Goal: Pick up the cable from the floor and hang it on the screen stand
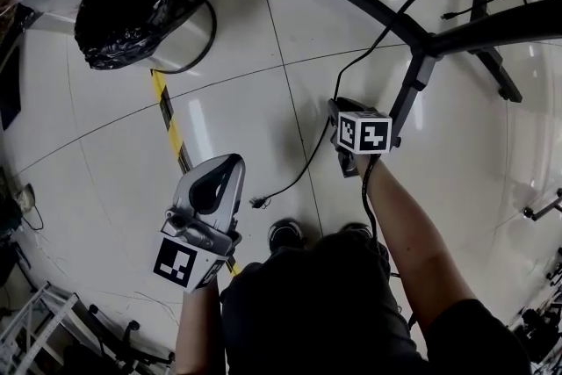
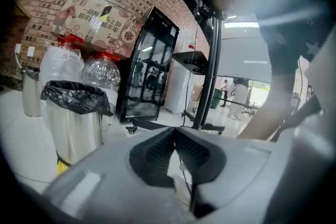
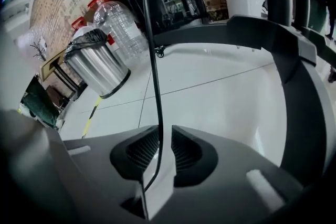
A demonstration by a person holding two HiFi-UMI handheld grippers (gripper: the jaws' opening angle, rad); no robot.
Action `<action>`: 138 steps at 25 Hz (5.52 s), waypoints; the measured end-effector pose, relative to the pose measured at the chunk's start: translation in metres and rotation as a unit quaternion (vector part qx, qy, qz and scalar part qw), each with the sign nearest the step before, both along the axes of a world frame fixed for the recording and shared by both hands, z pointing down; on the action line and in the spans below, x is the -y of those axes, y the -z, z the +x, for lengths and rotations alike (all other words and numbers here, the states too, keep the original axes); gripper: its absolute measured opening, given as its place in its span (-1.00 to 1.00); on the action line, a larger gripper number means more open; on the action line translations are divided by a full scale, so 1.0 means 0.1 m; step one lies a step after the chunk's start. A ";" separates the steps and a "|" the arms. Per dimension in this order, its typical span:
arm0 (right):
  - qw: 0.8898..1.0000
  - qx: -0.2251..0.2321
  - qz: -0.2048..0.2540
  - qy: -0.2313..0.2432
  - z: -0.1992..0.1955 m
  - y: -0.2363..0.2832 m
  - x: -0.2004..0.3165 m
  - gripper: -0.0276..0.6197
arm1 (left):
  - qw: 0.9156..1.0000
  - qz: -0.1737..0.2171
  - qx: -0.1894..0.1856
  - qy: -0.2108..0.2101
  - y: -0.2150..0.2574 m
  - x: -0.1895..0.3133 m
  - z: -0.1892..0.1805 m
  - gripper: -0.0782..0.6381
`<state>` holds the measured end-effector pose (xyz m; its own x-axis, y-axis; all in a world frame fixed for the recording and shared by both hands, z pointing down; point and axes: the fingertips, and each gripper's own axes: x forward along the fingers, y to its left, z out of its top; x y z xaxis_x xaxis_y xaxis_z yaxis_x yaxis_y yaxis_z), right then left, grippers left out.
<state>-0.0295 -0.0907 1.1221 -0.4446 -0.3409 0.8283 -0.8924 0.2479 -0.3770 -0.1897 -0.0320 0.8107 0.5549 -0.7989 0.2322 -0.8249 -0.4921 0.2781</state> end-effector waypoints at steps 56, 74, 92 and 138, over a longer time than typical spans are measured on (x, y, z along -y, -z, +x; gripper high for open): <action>0.852 -0.104 0.418 0.297 0.49 8.13 -0.50 -0.84 | 0.979 0.141 -0.038 -0.145 5.70 -0.30 1.29 -0.78; 0.784 -0.122 0.570 0.214 0.72 9.96 -0.36 -0.85 | 0.970 0.212 -0.021 -0.117 7.02 -0.07 1.22 -0.78; 0.713 -0.192 0.666 0.101 1.10 11.86 0.29 -0.85 | 0.936 0.270 -0.034 -0.224 8.08 0.31 1.50 -0.78; 0.638 -0.236 0.705 0.200 1.83 13.96 2.15 -0.86 | 0.918 0.365 0.151 -0.030 9.39 2.19 3.17 -0.78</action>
